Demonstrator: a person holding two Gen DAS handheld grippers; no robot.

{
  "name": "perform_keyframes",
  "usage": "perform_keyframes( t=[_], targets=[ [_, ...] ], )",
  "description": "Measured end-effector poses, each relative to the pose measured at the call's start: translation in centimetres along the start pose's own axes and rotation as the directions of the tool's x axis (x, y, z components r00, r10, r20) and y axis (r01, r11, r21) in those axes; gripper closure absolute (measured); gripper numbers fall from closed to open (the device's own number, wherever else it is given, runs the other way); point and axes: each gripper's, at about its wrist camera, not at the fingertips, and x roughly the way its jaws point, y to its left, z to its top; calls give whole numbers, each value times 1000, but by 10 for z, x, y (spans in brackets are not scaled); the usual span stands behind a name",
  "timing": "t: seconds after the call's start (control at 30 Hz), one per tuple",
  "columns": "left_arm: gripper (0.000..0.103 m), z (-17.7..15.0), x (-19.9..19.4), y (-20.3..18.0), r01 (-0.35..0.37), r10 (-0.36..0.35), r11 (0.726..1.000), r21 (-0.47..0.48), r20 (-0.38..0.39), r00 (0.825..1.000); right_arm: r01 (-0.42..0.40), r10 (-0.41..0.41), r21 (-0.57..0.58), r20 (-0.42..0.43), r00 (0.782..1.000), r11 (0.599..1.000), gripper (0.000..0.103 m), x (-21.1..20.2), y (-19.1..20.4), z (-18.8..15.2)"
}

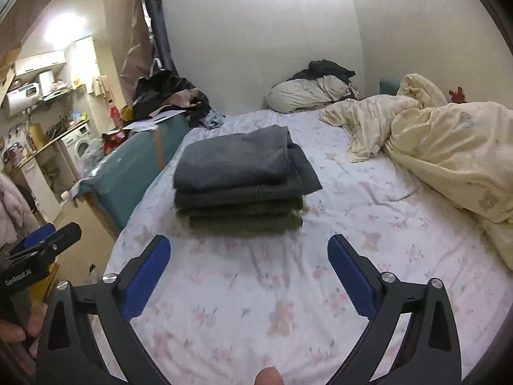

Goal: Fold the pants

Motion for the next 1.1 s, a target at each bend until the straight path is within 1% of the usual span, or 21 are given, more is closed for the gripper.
perform_keyframes(
  t=[0.07,0.2,0.33,0.4,0.47,0.53,0.63,0.7,0.8,0.87,0.93,1.0,1.1],
  targets=[
    [1,-11,-17,2,-18,18,1000,-13,4,1000,4,-4,-23,11,1000,1000,0,-21,8,-15],
    [1,-39,-47,7,-60,61,997,-54,17,998,3,-1,-67,26,1000,998,0,-49,16,-40],
    [1,-63,-67,9,-63,65,995,-81,21,998,13,-10,-97,36,999,995,0,-66,23,-63],
    [1,-75,-71,11,-60,62,995,-77,26,998,6,-2,-110,39,999,994,0,-74,27,-73],
    [1,-85,-77,10,-62,64,997,-46,51,997,1,3,-105,38,999,994,0,-78,27,-81],
    [1,-93,-78,7,-59,60,998,-21,55,997,-1,5,-84,45,999,996,0,-80,25,-89],
    [1,-101,-79,3,-34,35,999,-3,64,997,20,-17,-70,46,999,997,0,-79,22,-101],
    [1,-103,-80,-2,-40,39,999,13,83,996,22,-19,-66,54,998,998,0,-76,20,-111],
    [1,-105,-79,-5,-42,41,999,10,100,994,39,-35,-75,50,998,996,0,-73,21,-122],
    [1,-105,-74,-8,-33,31,999,13,89,996,53,-49,-76,52,997,996,0,-69,21,-124],
    [1,-107,-65,-9,-18,18,1000,5,57,998,65,-61,-73,65,996,995,0,-67,20,-124],
    [1,-111,-58,-12,-31,30,999,19,46,999,82,-77,-78,63,995,994,0,-64,21,-125],
    [1,-113,-53,-16,-53,52,998,40,42,998,79,-75,-73,58,996,994,0,-60,20,-125]
  ],
)
